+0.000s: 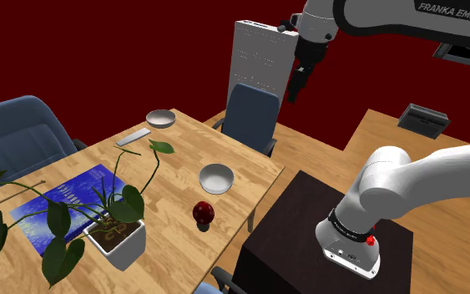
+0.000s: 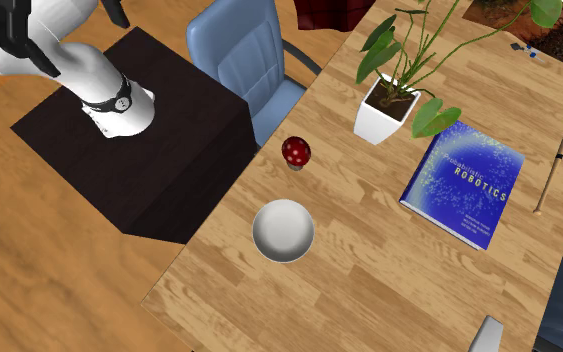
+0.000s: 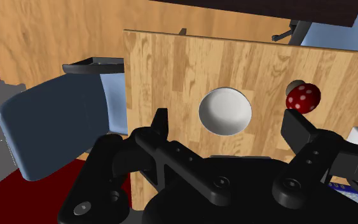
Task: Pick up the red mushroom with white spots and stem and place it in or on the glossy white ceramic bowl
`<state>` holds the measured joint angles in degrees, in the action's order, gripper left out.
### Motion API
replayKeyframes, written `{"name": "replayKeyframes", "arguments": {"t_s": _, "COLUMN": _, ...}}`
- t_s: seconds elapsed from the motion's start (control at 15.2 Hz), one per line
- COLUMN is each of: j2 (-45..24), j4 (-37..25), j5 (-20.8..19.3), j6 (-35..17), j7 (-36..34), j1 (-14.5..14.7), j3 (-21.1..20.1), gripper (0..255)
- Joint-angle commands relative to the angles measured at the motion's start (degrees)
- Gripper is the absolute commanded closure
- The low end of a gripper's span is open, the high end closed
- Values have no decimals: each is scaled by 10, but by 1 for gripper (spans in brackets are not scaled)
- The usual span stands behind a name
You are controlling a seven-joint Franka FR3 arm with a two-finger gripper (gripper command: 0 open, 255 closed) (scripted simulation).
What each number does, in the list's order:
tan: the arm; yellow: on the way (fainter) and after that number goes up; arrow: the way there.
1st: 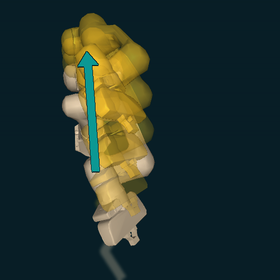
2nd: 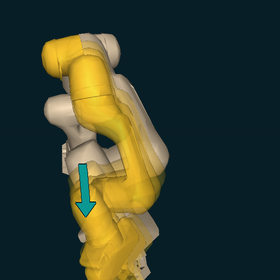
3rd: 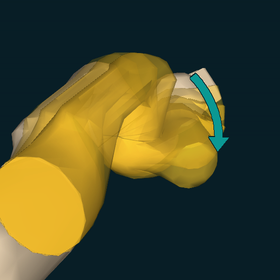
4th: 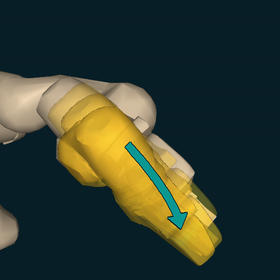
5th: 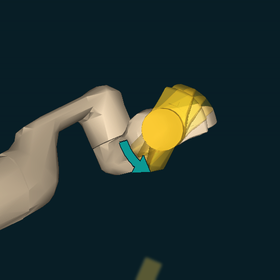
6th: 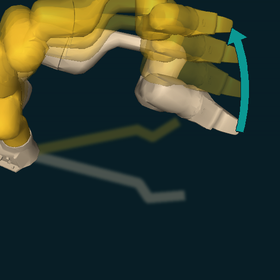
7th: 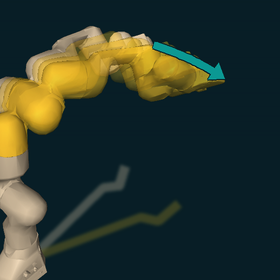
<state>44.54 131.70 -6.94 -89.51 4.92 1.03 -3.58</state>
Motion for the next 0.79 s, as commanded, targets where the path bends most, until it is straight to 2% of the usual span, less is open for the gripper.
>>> {"name": "replayKeyframes", "arguments": {"t_s": 0.0, "j2": 0, "j4": 0, "j5": 0, "j6": 0, "j7": 0, "j1": 0, "j3": 0, "gripper": 0}}
{"name": "replayKeyframes", "arguments": {"t_s": 0.73, "j2": -56, "j4": 166, "j5": 83, "j6": -216, "j7": 33, "j1": 22, "j3": 67, "gripper": 0}}
